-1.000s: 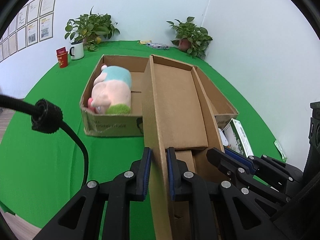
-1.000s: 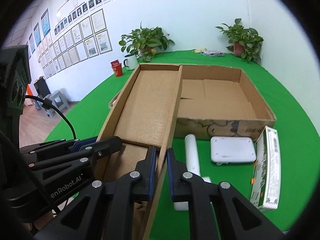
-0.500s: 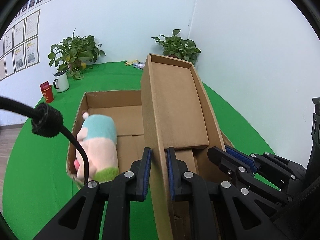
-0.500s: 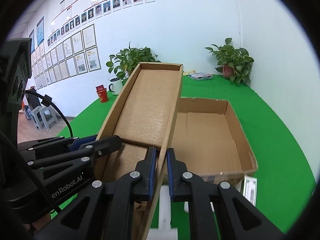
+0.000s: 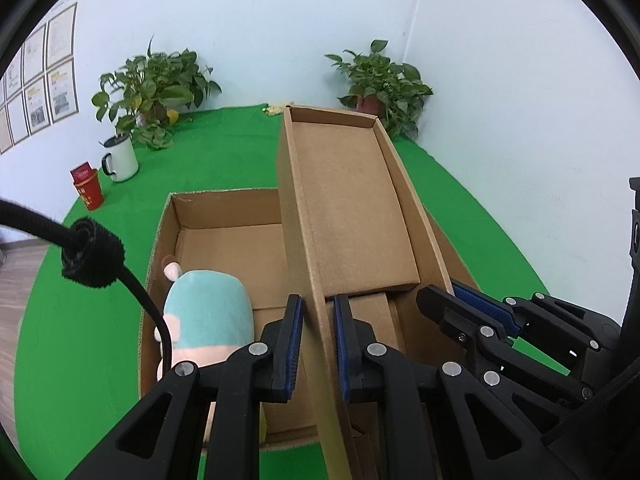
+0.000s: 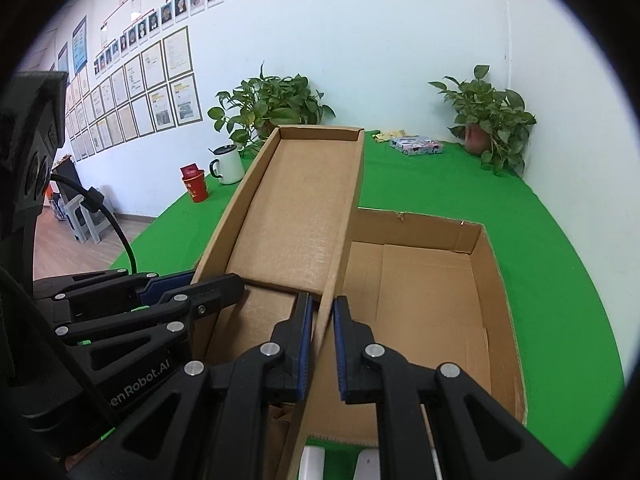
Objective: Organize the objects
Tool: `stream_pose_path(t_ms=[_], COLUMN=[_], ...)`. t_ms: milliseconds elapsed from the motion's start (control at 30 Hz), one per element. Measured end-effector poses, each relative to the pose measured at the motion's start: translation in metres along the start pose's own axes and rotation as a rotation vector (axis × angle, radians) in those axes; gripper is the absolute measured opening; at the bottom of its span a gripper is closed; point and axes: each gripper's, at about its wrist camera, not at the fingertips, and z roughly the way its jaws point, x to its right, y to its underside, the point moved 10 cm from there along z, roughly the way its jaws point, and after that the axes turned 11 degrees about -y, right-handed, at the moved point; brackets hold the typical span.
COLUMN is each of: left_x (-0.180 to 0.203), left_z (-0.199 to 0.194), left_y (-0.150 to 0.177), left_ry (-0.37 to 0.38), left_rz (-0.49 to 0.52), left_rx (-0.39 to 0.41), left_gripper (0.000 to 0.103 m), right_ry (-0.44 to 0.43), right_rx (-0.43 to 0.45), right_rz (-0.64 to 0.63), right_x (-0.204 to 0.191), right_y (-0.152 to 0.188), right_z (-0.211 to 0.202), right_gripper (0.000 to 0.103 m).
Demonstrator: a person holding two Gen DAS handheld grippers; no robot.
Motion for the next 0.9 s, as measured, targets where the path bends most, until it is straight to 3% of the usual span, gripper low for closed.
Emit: stream_pose_path(t_ms=[333, 700, 900], left_x=[-0.018, -0.03, -0.029], left_z=[0.089, 0.165, 0.184], left_y=[-0.007, 0.038, 0.061], left_ry=[-0.059, -0.12, -0.148], left_rz=[0.036, 0.1, 0.145], left_rx=[-0.096, -0.201, -0.247], left_gripper=[0.012, 0.012, 0.013], right_ry=[-0.032, -0.088, -0.128], right_rx=[-0.083, -0.184, -0.239], right_rz=[0.058, 0.129, 0.175], right_x=[0.02, 0.031, 0.034], right_y=[0.009, 0.043, 0.061], right_z=[0.06, 0.111, 0.123], right_gripper=[0.01, 0.009, 0.009])
